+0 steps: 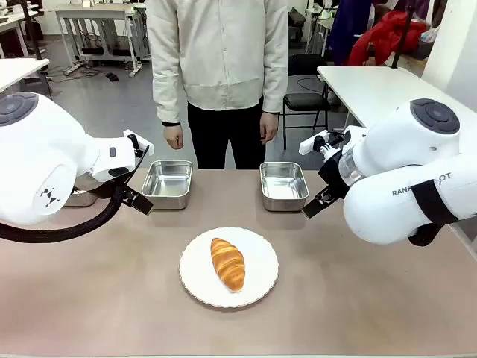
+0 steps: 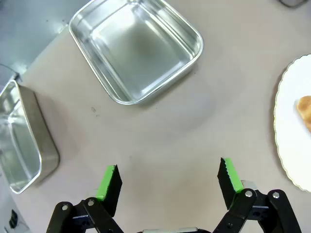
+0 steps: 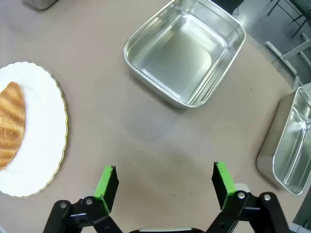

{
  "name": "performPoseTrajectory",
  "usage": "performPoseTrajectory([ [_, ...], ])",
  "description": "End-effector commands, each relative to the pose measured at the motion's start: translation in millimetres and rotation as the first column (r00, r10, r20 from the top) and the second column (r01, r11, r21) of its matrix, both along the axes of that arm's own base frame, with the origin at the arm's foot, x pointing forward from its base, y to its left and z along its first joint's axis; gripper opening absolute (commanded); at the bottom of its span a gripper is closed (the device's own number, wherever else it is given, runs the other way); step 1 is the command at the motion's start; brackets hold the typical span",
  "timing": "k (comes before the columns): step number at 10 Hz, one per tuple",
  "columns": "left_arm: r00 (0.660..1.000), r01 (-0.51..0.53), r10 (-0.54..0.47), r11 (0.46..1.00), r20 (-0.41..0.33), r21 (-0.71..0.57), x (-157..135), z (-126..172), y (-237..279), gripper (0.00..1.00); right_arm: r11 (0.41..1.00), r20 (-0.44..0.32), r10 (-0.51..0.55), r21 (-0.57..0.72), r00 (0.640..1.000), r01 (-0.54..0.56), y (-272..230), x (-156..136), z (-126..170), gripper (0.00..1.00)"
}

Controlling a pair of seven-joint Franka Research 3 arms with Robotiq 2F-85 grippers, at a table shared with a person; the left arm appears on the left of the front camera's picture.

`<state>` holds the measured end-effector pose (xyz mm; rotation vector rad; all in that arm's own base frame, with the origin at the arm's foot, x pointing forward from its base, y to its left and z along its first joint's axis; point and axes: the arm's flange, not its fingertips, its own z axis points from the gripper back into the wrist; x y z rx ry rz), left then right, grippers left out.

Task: Place the bread in the container.
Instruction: Place the Butter Roll into the Airtight Container indicated by the human.

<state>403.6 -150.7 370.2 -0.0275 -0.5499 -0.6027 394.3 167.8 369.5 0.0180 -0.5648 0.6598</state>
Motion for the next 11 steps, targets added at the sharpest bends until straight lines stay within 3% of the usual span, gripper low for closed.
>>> performPoseTrajectory([
  [1,1.0,0.0,0.0,1.0,0.0,0.0,0.0,0.1,-0.1,1.0,1.0,0.0,0.0,0.0,1.0,0.0,0.0,0.0,0.2,1.0],
  [11,1.0,0.0,0.0,1.0,0.0,0.0,0.0,0.0,0.0,1.0,1.0,0.0,0.003,-0.003,1.0,-0.003,0.4,-0.1,-0.3,1.0],
])
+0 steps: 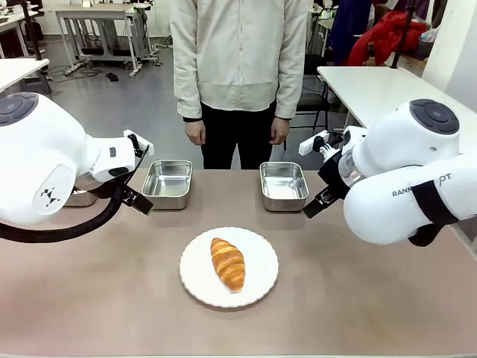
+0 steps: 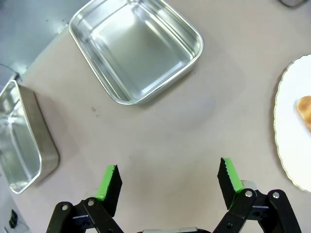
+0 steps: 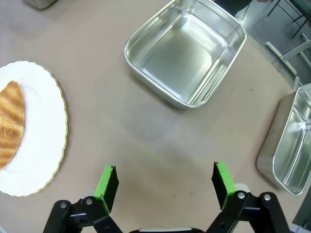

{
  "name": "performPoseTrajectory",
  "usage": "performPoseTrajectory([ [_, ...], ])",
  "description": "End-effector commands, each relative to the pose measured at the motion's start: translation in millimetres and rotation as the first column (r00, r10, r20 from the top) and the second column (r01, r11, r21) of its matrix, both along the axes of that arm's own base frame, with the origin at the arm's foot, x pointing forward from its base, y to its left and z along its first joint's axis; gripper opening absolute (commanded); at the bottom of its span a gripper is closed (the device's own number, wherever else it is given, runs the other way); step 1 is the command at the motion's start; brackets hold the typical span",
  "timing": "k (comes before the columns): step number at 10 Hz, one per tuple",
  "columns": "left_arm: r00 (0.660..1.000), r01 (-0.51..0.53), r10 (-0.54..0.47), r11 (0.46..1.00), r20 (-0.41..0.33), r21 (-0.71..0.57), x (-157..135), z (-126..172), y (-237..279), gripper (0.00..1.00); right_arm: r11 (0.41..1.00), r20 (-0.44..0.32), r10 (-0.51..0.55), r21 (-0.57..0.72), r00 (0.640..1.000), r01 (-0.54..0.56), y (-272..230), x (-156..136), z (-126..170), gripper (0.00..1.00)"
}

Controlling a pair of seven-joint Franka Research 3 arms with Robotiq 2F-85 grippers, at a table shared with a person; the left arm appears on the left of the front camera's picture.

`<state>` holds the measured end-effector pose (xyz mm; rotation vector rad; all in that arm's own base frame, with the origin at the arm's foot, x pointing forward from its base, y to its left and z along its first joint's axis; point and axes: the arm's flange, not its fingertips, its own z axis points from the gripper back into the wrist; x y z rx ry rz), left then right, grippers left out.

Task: Place the bread in the container.
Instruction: Place the Butter Roll into the Airtight Container indicated by the human.

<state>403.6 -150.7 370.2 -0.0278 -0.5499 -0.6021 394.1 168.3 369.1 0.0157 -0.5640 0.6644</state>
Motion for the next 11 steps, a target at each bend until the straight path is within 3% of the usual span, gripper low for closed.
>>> performPoseTrajectory([
  [1,1.0,-0.008,0.009,1.0,0.022,-0.025,2,25,12,1.0,1.0,0.0,-0.001,0.018,1.0,0.001,-7,12,21,1.0],
  [4,0.999,0.048,-0.043,0.985,0.031,-0.168,10,109,74,1.0,0.991,0.017,0.005,0.135,1.0,-0.007,-59,42,90,1.0],
  [6,0.991,0.131,-0.13,0.968,0.019,-0.216,13,140,116,1.0,0.982,0.036,0.008,0.188,0.999,-0.015,-100,53,115,1.0],
  [9,0.926,0.376,-0.369,0.872,0.083,-0.314,17,155,197,1.0,0.967,0.064,0.091,0.234,0.994,-0.103,-173,67,135,1.0],
  [11,0.909,0.417,-0.396,0.846,0.133,-0.331,10,148,233,1.0,0.934,0.13,0.154,0.304,0.979,-0.188,-204,67,130,1.0],
])
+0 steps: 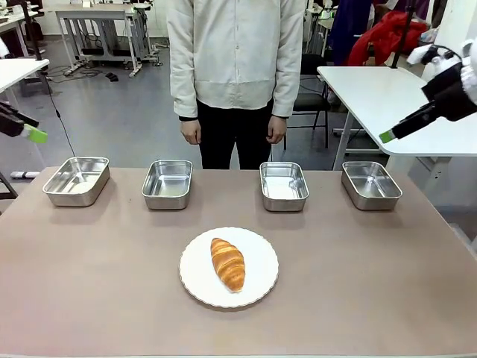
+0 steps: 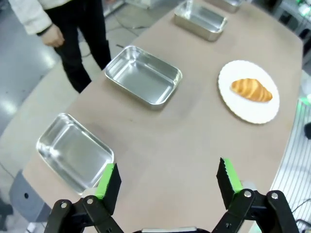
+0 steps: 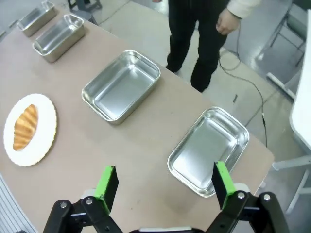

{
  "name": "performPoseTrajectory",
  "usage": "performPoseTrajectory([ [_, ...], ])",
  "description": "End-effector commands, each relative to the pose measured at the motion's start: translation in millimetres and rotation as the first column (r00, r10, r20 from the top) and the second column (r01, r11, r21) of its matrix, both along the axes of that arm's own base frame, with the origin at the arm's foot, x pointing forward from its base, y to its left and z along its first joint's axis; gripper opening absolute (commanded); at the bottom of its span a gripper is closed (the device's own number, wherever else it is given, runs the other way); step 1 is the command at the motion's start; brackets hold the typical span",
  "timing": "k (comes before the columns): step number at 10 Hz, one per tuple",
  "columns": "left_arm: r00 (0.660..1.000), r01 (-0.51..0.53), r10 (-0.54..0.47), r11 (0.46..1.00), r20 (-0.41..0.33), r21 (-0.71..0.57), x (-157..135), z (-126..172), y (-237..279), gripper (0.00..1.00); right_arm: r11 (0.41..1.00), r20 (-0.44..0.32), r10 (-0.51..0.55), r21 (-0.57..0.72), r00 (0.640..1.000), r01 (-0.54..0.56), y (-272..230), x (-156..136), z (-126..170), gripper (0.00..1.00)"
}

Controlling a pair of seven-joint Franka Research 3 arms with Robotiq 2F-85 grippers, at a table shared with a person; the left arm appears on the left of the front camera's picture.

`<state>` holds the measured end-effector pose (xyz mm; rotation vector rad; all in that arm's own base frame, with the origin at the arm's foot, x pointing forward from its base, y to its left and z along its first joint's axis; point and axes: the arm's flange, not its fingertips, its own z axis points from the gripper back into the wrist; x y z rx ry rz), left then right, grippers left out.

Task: Place the bread in the container.
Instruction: Place the Butter Roll into the Airtight Container indicated by the human.

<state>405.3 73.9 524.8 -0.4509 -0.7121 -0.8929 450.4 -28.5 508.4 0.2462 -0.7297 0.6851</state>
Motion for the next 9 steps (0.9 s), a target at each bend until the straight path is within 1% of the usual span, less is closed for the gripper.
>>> performPoseTrajectory([
  [1,0.998,-0.038,0.039,0.999,0.049,-0.027,4,-7,13,1.0,0.993,0.075,0.082,0.084,0.994,-0.088,-10,8,-11,1.0],
  [2,1.0,0.0,0.0,1.0,0.0,0.0,0,0,0,1.0,1.0,0.0,0.0,0.0,1.0,0.0,0,0,0,1.0],
  [5,1.0,0.0,0.0,1.0,0.0,0.0,0,0,0,1.0,1.0,0.0,0.0,0.0,1.0,0.0,0,0,0,1.0],
  [6,1.0,-0.015,0.015,1.0,-0.004,0.003,-1,-5,3,1.0,1.0,0.016,0.019,-0.005,1.0,-0.019,-3,0,-4,1.0],
  [7,1.0,0.026,-0.026,0.996,0.002,-0.085,-1,3,17,1.0,0.998,0.052,0.043,0.038,0.998,-0.045,-23,5,23,1.0],
  [8,0.998,0.053,-0.05,0.988,0.022,-0.146,-2,12,36,1.0,0.998,0.068,0.034,0.058,0.997,-0.038,-42,11,42,1.0],
  [9,0.997,0.07,-0.061,0.979,0.056,-0.19,-7,20,57,1.0,0.997,0.076,0.034,0.074,0.997,-0.039,-59,17,55,1.0],
])
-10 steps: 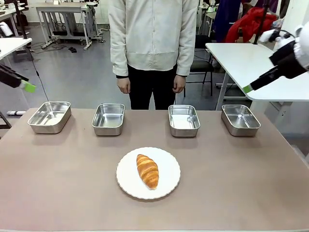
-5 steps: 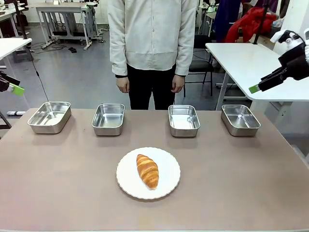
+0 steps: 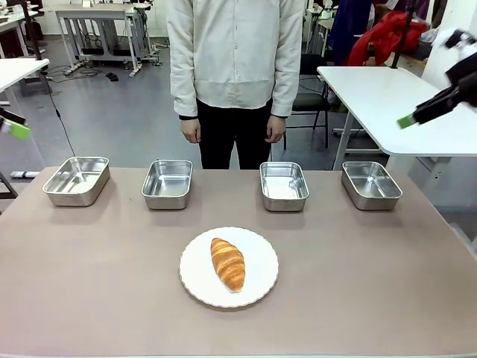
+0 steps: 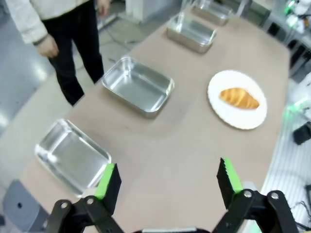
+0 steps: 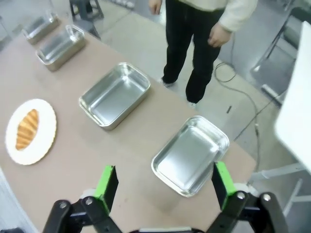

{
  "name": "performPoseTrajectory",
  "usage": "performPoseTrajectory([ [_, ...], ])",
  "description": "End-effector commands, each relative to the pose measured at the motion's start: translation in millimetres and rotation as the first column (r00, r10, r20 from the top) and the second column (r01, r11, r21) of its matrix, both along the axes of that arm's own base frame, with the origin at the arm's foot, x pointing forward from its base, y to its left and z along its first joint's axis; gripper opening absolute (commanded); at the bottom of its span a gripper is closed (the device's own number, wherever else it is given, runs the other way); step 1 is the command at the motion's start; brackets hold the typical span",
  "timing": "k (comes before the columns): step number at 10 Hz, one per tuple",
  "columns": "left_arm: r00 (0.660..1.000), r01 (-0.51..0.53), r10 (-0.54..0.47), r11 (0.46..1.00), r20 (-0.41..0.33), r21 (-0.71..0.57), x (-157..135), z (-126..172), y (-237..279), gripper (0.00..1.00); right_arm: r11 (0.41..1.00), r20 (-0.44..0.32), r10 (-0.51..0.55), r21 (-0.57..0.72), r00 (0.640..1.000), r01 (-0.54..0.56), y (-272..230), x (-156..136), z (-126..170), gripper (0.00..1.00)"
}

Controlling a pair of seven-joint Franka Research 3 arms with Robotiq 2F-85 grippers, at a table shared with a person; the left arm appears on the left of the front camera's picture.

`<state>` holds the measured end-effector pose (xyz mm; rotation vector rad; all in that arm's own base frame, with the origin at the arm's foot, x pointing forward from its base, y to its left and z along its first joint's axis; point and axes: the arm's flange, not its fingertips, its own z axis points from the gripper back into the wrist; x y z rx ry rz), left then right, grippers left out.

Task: Place the bread in the container.
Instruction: Place the Butter Roll into the Airtight Container indicated by the human.

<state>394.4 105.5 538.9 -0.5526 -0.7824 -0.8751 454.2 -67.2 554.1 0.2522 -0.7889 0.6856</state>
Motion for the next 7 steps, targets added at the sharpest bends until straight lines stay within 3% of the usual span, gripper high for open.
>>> performPoseTrajectory([
  [1,0.996,0.06,-0.054,0.993,0.065,-0.101,-3,11,41,1.0,0.998,0.034,0.033,0.061,0.999,-0.035,-34,16,15,1.0],
  [4,0.987,0.047,-0.015,0.979,0.158,-0.197,-21,30,80,1.0,0.99,0.057,0.003,0.139,0.998,-0.011,-74,18,26,1.0],
  [7,0.98,-0.017,0.056,0.98,0.191,-0.197,-28,39,92,1.0,0.985,0.066,-0.025,0.173,0.998,0.013,-93,14,30,1.0],
])
